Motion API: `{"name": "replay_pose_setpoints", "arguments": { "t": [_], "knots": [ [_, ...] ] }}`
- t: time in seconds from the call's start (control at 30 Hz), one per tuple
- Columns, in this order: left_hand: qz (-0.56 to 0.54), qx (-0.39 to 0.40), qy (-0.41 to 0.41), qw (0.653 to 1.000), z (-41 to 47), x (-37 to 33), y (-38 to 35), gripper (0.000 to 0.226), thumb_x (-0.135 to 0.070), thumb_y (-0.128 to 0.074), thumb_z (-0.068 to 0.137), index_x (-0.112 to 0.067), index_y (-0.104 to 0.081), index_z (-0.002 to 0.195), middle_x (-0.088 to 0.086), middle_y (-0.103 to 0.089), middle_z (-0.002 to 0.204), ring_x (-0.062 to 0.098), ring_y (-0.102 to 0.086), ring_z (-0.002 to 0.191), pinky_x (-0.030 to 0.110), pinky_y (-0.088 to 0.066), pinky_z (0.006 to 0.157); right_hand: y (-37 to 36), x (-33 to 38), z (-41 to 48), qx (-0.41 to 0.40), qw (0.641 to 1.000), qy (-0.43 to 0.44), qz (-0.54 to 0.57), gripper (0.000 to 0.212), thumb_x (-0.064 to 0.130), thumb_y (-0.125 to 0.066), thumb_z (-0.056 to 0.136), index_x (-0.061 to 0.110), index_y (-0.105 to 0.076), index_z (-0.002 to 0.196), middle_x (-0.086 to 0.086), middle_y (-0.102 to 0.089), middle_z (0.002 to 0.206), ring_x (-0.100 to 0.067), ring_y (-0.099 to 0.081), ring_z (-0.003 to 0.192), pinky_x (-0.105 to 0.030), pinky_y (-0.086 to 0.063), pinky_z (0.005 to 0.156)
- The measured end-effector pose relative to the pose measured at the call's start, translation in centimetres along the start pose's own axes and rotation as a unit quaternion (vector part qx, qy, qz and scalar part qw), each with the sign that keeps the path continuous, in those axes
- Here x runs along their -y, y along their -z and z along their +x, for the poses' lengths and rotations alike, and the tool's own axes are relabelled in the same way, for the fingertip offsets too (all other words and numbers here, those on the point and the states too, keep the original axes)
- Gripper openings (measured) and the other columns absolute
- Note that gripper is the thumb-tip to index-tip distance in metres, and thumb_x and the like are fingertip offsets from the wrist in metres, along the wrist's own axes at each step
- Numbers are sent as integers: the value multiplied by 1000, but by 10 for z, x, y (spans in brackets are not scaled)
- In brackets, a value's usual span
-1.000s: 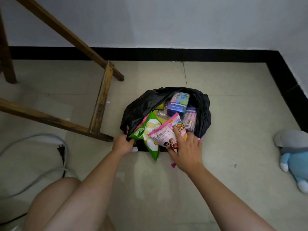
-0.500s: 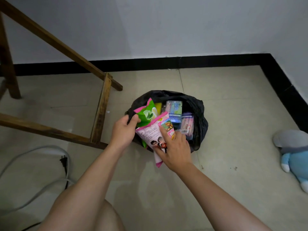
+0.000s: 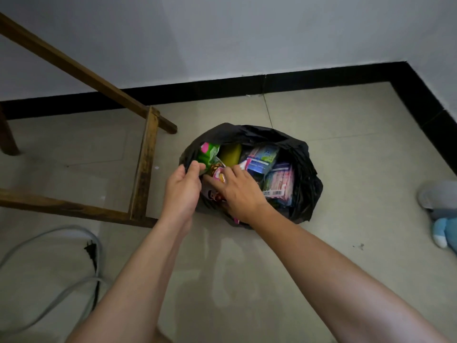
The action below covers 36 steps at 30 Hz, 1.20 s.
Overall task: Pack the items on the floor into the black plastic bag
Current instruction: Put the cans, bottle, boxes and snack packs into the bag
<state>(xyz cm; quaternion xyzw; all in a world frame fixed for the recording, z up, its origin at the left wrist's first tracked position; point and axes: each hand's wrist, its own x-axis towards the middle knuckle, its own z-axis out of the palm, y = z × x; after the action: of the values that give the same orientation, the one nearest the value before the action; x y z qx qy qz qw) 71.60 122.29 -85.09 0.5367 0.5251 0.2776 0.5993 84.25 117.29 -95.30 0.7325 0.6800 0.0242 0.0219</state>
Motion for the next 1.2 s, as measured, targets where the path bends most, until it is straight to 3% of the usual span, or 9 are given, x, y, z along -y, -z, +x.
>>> {"name": "replay_pose_setpoints", "arguments": {
  "t": [0.23,0.43,0.5,0.6,0.7,0.9,1.03,1.1,1.2],
  "knots": [
    [-65,8,-16,998,5,1,-9,25,-25,-44,103,-18,-67,97,-3,-35,57,9,-37,58,23,-37,68,-36,-30,-11,163,942,-142,257,86,69,-49,88,41,-6,156,-16,5,164,-39,-3,151,-55,-20,120],
    [-65,51,-8,997,6,-5,-12,15,-20,-54,100,-14,-68,104,-9,-75,81,4,-71,79,15,-52,63,-43,-33,-67,-102,923,-274,250,83,64,-51,91,25,-18,156,-18,3,164,-32,-6,152,-49,-14,119],
    [-80,37,-12,996,7,-5,-15,11,-12,-57,97,-15,-67,100,-7,-75,81,1,-71,77,13,-51,60,-52,-39,-84,-210,850,-427,225,86,49,-64,88,15,-21,154,-26,-5,161,-40,-17,147,-54,-25,115],
    [-85,14,-20,996,6,-2,-21,22,2,-59,91,-20,-61,90,-7,-71,80,-4,-68,65,12,-49,53,-63,-62,-100,-127,673,-630,366,110,54,-72,80,14,-4,156,-22,-10,160,-45,-25,142,-56,-29,113],
    [-71,6,-19,997,6,2,-26,28,5,-59,89,-23,-60,90,-5,-71,87,0,-69,68,14,-50,52,-66,-77,-105,-85,442,-631,632,62,41,-59,96,8,-34,143,-15,-49,140,-37,-53,123,-47,-51,93],
    [-92,-46,-24,994,10,3,-43,28,2,-57,89,-26,-61,90,-3,-69,92,6,-68,80,19,-52,62,-9,-88,-102,-223,617,-583,479,26,17,-37,105,3,-58,110,-13,-62,104,-27,-57,98,-30,-41,85],
    [-188,-81,-48,978,13,-12,-41,30,4,-54,86,-24,-65,88,1,-65,82,11,-61,73,25,-51,64,60,-118,-114,-442,601,-523,412,16,14,-38,103,8,-53,100,8,-51,82,4,-46,69,-18,-38,69],
    [-159,-43,-55,985,11,-14,-45,27,2,-55,87,-22,-66,88,0,-66,80,10,-62,71,26,-51,65,70,-133,-124,-449,578,-535,423,14,15,-37,103,14,-50,96,11,-46,78,5,-45,67,-15,-35,63],
    [-46,19,-19,999,6,0,-56,16,-7,-60,89,-21,-67,93,-3,-73,90,10,-70,84,23,-53,64,53,-141,-145,-348,617,-565,424,15,16,-38,103,12,-51,98,1,-53,86,-12,-49,77,-24,-34,65]
  ]
}}
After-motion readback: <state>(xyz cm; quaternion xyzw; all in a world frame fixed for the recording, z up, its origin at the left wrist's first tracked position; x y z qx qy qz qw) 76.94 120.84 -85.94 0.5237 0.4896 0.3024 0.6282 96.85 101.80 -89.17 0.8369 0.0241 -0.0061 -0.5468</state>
